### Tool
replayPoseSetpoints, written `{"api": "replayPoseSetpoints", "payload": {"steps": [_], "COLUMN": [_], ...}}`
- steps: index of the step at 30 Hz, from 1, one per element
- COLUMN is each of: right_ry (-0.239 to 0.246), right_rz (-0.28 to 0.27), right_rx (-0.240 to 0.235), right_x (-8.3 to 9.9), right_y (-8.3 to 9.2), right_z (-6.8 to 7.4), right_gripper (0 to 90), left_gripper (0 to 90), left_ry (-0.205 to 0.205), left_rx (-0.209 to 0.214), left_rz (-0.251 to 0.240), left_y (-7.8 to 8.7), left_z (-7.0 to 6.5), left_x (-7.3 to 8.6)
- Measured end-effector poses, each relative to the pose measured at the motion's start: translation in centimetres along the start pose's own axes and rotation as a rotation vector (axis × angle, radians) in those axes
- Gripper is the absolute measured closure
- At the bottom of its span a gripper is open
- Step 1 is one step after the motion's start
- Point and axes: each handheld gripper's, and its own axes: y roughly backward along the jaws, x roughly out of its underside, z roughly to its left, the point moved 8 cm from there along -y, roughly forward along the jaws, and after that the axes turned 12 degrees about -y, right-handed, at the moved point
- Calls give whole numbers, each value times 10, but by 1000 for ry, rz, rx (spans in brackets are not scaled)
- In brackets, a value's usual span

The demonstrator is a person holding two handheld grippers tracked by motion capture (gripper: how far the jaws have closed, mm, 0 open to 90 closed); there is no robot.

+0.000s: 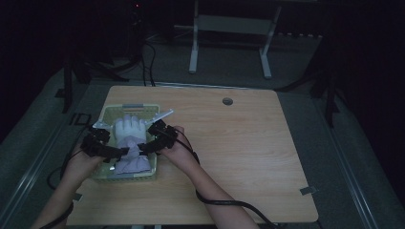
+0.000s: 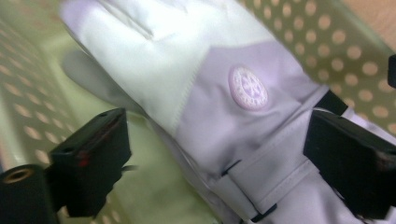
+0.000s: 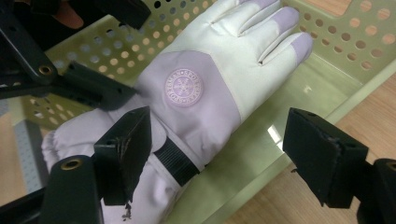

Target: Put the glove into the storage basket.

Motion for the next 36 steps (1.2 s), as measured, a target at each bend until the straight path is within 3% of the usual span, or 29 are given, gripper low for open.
{"api": "replayPoseSetpoints", "payload": {"steps": [2,4,8,14,18,25,36], "right_ry": [-7,-3,52,75,96,92,83], "right_rz": [-12,-12,-35,-56,-50,-58,-73], "right_rx": [-10,-14,-23,-50,-48,-52,-38], "right_x": [0,1,1,-2,-1,0,8], "right_y": [3,3,7,13,18,27,47], "right_z": [-1,-1,-1,0,-1,-8,-28], "right_gripper": [205,192,174,169,168,167,167], "left_gripper": [73,73,73,72,72,41,40], "left_ry": [6,20,25,18,11,-14,-45], "left_rx": [-24,-12,-22,-16,-3,16,79], "left_rz": [-26,-54,-92,-164,-184,-199,-218], "left_y": [4,8,17,30,33,33,23], "left_z": [2,1,-1,-18,-28,-48,-78], "left_x": [1,0,-4,-18,-25,-37,-46]}}
